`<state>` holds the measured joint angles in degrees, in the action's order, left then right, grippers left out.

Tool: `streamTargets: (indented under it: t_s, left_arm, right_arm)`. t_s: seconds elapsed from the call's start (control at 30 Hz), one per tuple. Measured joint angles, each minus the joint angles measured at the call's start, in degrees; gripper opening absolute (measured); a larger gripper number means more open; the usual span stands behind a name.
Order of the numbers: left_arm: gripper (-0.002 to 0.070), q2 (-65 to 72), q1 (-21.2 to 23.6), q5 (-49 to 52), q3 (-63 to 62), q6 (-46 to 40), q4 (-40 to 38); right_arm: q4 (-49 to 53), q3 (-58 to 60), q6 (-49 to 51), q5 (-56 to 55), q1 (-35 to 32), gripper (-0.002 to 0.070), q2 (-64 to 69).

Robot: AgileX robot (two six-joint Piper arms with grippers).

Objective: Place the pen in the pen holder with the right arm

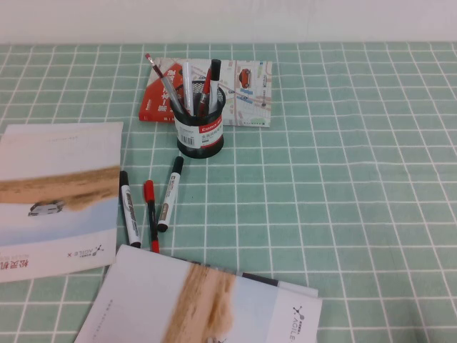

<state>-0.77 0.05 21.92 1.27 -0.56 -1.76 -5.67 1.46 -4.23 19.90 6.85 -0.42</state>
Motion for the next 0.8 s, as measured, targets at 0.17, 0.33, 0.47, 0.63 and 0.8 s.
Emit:
streamTargets:
  t_s: [0.17, 0.33, 0.47, 0.63, 0.8]
  left_arm:
    - [-0.0004, 0.0, 0.0, 0.0, 0.0, 0.0, 0.0]
    - [-0.0004, 0.0, 0.0, 0.0, 0.0, 0.0, 0.0]
    - [-0.0004, 0.0, 0.0, 0.0, 0.0, 0.0, 0.0]
    - [-0.0004, 0.0, 0.0, 0.0, 0.0, 0.0, 0.0]
    - [-0.0004, 0.0, 0.0, 0.0, 0.0, 0.0, 0.0]
  right_arm:
    - [0.0, 0.0, 0.0, 0.0, 0.0, -0.002, 0.0]
    - [0.0, 0.0, 0.0, 0.0, 0.0, -0.002, 0.0]
    - [0.0, 0.0, 0.0, 0.0, 0.0, -0.002, 0.0]
    - [0.0, 0.0, 0.0, -0.47, 0.0, -0.002, 0.0]
    - [-2.11, 0.0, 0.0, -2.44, 0.0, -0.002, 0.0]
